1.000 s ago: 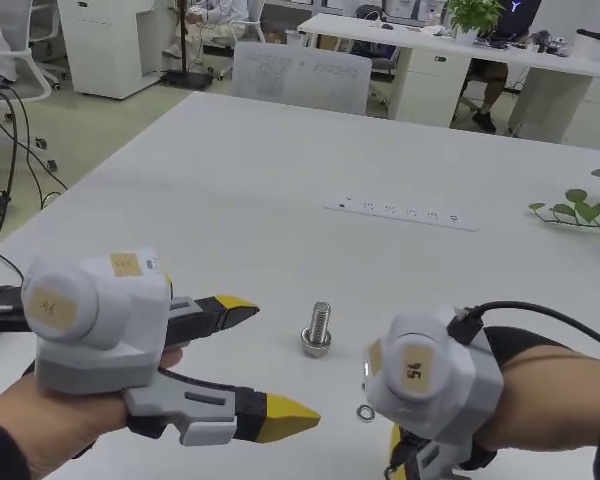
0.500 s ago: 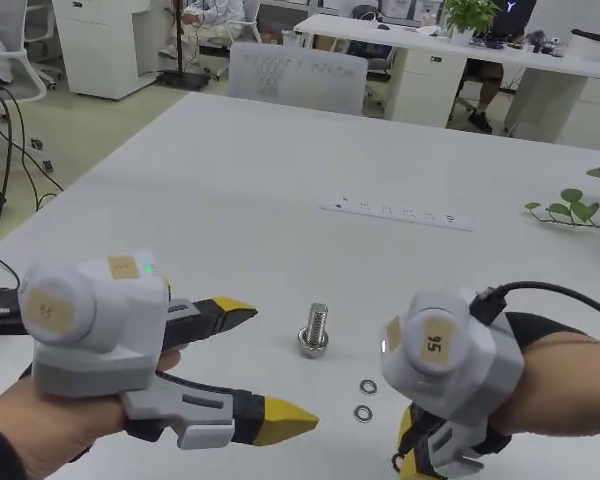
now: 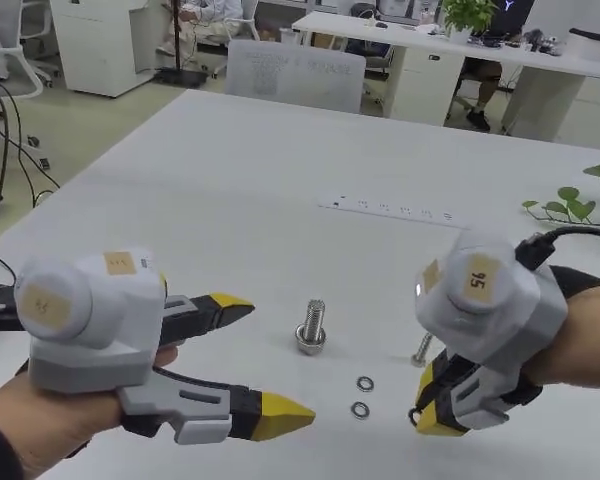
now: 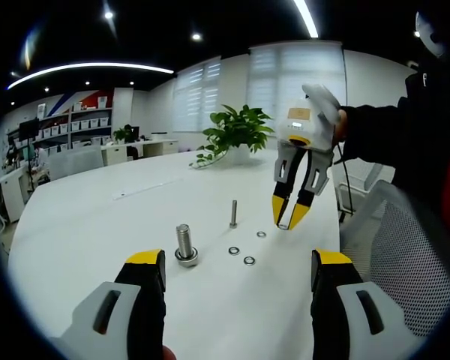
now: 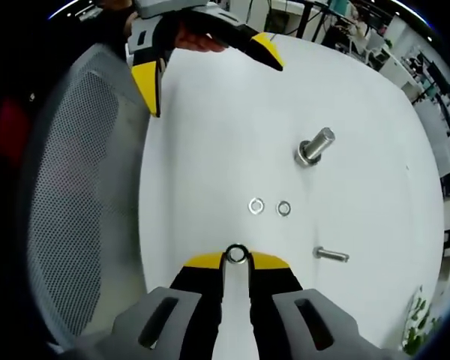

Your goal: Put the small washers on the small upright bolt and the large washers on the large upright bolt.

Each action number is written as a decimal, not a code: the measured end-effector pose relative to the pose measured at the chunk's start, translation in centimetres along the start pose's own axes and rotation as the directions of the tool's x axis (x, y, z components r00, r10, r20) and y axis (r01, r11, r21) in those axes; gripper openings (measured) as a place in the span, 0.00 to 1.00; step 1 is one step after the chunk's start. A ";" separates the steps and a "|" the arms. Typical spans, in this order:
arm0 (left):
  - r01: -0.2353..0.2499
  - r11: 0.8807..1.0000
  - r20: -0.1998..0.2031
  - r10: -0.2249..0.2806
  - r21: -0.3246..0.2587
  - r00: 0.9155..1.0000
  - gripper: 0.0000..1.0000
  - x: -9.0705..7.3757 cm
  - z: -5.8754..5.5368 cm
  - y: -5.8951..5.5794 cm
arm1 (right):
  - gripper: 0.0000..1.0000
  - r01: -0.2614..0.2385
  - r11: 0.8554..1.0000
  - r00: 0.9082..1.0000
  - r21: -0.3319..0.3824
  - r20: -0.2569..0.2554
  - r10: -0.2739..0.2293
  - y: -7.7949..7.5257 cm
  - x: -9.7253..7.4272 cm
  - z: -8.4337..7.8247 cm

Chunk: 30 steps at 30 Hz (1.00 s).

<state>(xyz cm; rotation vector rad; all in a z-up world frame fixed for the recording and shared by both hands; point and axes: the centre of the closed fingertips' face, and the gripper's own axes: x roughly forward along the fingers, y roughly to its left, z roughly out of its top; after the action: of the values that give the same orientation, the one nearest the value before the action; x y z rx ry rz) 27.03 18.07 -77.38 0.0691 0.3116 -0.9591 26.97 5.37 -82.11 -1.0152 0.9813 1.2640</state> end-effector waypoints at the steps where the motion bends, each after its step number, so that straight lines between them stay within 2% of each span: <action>1: 0.000 1.000 0.000 0.000 0.000 1.000 0.79 0.0 0.0 0.0 | 0.12 0.006 1.000 1.000 0.002 0.002 -0.006 -0.2 -0.2 0.0; 10: 0.004 1.000 -0.002 -0.004 -0.002 1.000 0.79 0.1 -0.1 0.1 | 0.12 0.050 0.998 0.999 0.022 0.007 -0.050 -2.2 -2.2 -0.3; 20: 0.013 1.000 -0.005 -0.013 -0.006 1.000 0.79 0.1 -0.1 0.0 | 0.12 0.120 0.992 0.993 0.033 0.000 -0.120 -5.6 -4.5 0.0; 30: 0.034 0.999 -0.018 -0.035 -0.010 0.999 0.80 0.2 0.1 -0.5 | 0.12 0.154 0.987 0.988 0.043 -0.024 -0.153 -7.8 -5.2 -0.1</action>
<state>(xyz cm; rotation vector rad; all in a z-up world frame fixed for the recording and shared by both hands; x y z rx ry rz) 26.79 17.62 -77.29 0.0633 0.3351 -0.9915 34.41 3.62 -76.69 -1.0502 0.9252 1.1021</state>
